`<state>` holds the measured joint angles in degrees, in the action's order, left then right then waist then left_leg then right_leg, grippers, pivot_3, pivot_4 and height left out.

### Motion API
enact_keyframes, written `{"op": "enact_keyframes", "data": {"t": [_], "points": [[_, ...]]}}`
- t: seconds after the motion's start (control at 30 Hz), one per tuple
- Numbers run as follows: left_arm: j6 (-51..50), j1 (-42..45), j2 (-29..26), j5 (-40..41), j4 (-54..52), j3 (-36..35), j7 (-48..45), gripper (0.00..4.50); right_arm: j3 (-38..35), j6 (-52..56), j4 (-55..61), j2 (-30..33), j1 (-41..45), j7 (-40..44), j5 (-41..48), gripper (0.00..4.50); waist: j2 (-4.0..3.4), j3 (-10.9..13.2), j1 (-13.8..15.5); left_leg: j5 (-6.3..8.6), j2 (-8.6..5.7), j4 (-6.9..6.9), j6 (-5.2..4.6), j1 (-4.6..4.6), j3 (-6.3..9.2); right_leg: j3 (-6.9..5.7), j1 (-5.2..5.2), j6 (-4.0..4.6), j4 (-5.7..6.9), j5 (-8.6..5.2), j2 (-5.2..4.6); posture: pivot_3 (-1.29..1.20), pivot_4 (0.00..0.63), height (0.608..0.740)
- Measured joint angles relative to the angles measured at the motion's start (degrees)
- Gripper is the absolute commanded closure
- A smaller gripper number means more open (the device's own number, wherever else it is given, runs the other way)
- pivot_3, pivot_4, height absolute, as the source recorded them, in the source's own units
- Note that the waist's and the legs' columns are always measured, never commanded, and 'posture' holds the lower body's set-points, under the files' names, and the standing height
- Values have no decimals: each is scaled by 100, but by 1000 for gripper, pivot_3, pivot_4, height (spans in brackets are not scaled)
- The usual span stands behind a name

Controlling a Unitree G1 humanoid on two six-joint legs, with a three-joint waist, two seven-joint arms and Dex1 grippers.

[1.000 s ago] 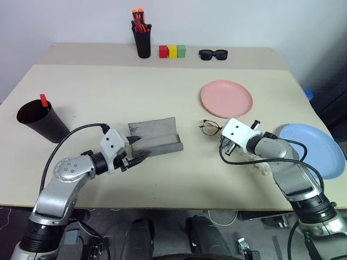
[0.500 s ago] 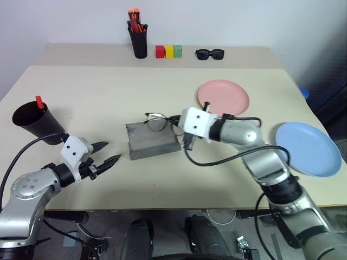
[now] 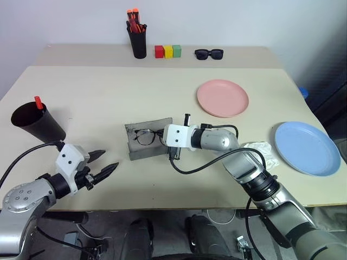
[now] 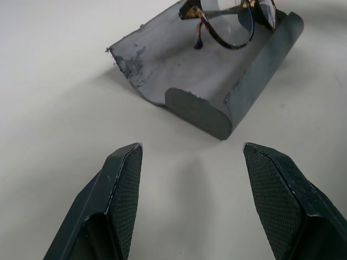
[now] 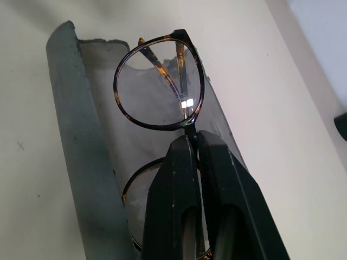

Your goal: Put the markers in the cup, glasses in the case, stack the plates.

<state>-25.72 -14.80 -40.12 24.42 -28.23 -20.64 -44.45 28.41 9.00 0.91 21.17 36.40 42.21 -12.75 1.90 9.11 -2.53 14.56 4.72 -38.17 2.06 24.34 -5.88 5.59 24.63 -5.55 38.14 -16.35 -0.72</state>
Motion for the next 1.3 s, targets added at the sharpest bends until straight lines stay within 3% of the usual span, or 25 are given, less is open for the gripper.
{"op": "enact_keyframes", "data": {"t": [0.03,0.13,0.23,0.47,0.57,0.7,0.9,1.03,1.2,1.3], "points": [[-15,17,0,0,0,4,15,1472,0,-36,-44,0,0,5,-10,4477,0,0,0,0,0,0,0,0,0,0,0,0,0,0,0,0,150,722],[-34,158,0,0,1,30,55,1472,-1,-76,-133,-1,0,53,-14,3556,0,0,0,0,0,0,0,0,0,0,0,0,0,0,0,0,150,722],[-71,274,2,21,5,78,75,1472,-33,-73,-131,-3,-2,49,-5,2103,-1,1,-2,0,0,1,0,0,0,0,1,0,0,0,0,0,150,722],[-312,741,31,282,43,97,214,1472,-344,-15,35,5,-22,16,85,2103,-1,1,1,0,0,1,0,0,1,0,0,-2,1,1,1,0,150,722],[-536,1252,146,347,247,204,429,2278,-572,88,189,31,-86,23,237,2062,-1,1,26,0,-2,-1,0,0,2,0,-3,-3,1,2,1,0,150,722],[-865,2570,518,329,831,655,900,4292,-996,308,645,290,-429,102,514,2062,5,-3,156,0,-9,-6,0,1,6,-1,-11,-13,-3,7,0,0,150,722],[-1272,4306,983,-161,2113,1434,1571,4292,-1799,850,1355,679,-1377,136,1030,2062,6,-3,184,0,-9,-5,-1,1,11,-2,-11,-21,-1,11,6,0,150,722],[-1299,5200,1132,-587,3267,2091,1456,4292,-2491,1638,2118,701,-2383,156,1808,2062,6,-3,189,0,-10,-2,-1,0,14,-5,-13,-23,-2,11,8,0,150,722],[-1010,5723,1298,-949,4764,2498,935,4292,-2776,2167,2821,823,-3305,83,2308,2062,3,-2,128,0,-10,-2,-1,0,11,-1,-8,-23,-1,11,9,0,150,722],[-964,5809,1290,-1023,4974,2623,555,4292,-2776,2227,2971,826,-3364,-107,2314,2062,4,-2,143,0,-9,-3,-1,1,12,-1,-8,-22,-1,11,9,0,150,722]]}}
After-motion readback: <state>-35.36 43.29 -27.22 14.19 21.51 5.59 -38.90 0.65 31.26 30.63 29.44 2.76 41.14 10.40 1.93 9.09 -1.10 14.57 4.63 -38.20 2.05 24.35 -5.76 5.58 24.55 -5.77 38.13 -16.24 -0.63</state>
